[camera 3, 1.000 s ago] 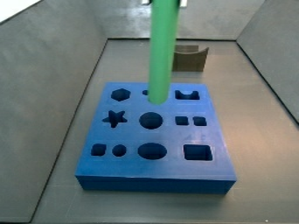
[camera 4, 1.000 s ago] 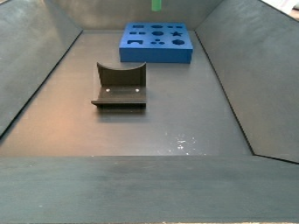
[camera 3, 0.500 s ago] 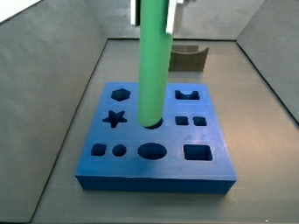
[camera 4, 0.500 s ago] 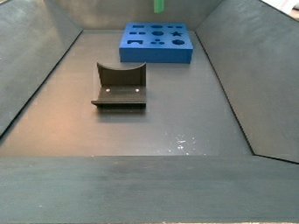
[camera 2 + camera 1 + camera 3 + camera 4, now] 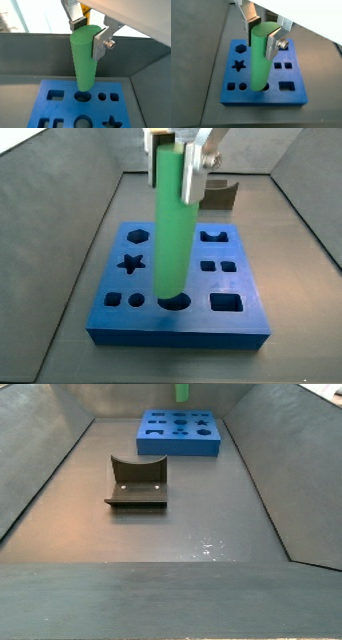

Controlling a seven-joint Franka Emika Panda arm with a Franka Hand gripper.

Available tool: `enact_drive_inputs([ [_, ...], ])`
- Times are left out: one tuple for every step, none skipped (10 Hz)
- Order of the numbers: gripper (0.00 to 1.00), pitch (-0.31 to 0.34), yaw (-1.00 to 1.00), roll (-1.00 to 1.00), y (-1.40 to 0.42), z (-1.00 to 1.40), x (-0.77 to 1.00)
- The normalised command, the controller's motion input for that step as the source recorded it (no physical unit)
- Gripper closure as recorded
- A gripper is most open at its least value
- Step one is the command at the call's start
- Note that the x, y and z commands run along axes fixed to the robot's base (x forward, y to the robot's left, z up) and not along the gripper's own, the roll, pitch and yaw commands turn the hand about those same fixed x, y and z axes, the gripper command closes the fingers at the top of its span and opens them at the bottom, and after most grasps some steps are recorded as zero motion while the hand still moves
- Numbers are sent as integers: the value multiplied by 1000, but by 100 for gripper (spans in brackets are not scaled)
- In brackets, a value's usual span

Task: Pick up the oval object. Move up. Place the oval object on the fixture. Regrasp the oval object. Move to above the board. Insert the oval object.
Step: Insert the oval object.

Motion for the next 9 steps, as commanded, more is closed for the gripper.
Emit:
enact_drive_inputs([
  [100, 0, -1000, -64, -9, -157, 0],
  [100, -34, -977, -100, 0, -83, 31],
  [100, -77, -940, -136, 0, -14, 49],
  [100, -134, -857, -201, 0, 0, 114],
  [100, -116, -777, -200, 46, 0, 274],
  [100, -71, -746, -177, 94, -63, 354],
  [100, -27, -854, -127, 17, -134, 234],
  [100, -64, -880, -150, 0, -54, 154],
  [100, -86, -871, -166, 0, -23, 137],
])
